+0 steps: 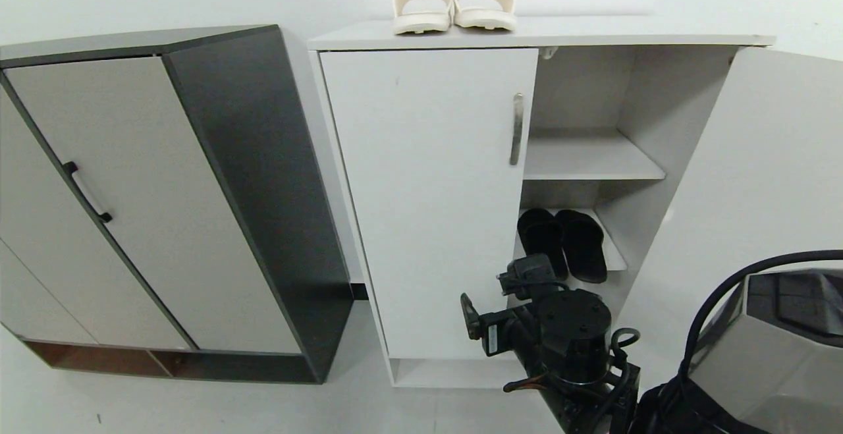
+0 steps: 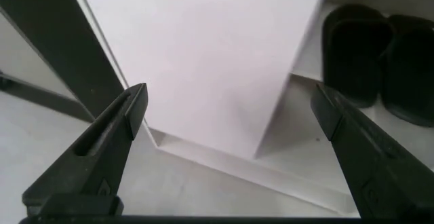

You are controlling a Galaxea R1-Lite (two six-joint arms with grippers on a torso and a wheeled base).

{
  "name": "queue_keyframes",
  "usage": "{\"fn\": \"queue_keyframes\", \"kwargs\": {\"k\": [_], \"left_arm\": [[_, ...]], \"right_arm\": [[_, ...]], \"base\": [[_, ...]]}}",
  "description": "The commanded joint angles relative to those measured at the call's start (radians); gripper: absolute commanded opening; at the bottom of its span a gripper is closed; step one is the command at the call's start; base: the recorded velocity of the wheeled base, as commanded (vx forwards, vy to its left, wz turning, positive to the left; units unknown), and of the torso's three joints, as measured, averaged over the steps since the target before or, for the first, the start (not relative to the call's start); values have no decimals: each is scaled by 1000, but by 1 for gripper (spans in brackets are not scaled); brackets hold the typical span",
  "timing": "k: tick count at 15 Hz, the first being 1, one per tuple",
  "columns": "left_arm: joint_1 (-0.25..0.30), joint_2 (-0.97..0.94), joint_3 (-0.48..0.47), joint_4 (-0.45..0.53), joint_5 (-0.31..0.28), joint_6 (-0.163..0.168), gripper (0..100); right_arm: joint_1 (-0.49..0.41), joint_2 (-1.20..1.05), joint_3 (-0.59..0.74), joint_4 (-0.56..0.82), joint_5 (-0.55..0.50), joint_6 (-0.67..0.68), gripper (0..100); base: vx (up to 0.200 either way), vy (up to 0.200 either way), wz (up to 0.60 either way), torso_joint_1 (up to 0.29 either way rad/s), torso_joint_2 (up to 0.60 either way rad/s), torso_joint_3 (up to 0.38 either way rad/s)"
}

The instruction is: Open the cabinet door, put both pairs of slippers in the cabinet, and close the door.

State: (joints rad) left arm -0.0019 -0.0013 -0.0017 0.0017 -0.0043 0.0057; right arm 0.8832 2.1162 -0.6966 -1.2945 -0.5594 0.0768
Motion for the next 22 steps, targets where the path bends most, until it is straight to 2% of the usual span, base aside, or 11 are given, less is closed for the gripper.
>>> {"fn": "queue_keyframes", "kwargs": {"k": [1,7,11,22], "left_arm": [[0,1,0,0,0,-1,0],[0,1,0,0,3,-6,0],[0,1,0,-2,6,-12,0],[2,1,0,-2,7,-21,0]], "right_arm": [[-1,13,9,-6,4,-5,100],[-1,22,25,-52,10,-28,100],[-1,24,40,-62,47,-29,100],[0,42,43,-60,50,-31,100]], "base": [[0,200,0,7,2,7],[0,33,0,0,1,0],[0,0,0,0,0,0],[0,0,0,0,-14,-17]]}}
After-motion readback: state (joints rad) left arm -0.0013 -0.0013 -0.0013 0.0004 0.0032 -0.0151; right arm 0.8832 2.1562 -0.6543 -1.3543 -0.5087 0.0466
